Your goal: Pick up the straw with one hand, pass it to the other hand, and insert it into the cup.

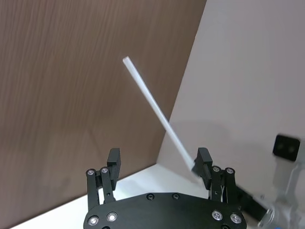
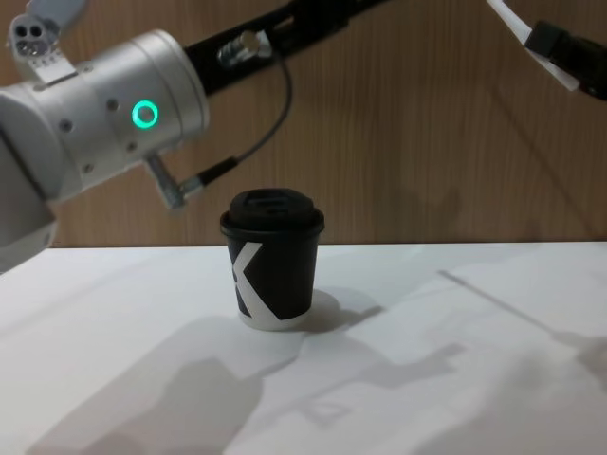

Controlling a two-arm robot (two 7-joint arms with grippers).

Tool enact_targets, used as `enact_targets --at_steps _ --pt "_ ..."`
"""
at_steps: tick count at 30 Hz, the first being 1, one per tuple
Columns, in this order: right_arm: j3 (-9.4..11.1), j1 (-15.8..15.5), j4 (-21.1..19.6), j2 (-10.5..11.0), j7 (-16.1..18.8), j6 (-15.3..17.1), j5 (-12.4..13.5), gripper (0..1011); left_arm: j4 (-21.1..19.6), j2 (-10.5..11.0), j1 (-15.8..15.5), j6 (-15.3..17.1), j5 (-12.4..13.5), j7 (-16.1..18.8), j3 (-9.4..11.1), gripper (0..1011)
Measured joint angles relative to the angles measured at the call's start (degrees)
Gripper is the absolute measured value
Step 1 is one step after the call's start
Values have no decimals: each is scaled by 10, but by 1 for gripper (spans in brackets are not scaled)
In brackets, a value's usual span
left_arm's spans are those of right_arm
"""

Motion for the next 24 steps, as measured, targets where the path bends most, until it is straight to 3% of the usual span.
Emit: enact_targets --at_steps 15,24 --pt "-3 -1 0 4 2 -2 1 2 112 -59 -77 26 -90 -57 -2 1000" --pt "-3 -2 0 5 2 -2 2 2 178 -85 -116 37 -116 -81 7 1000"
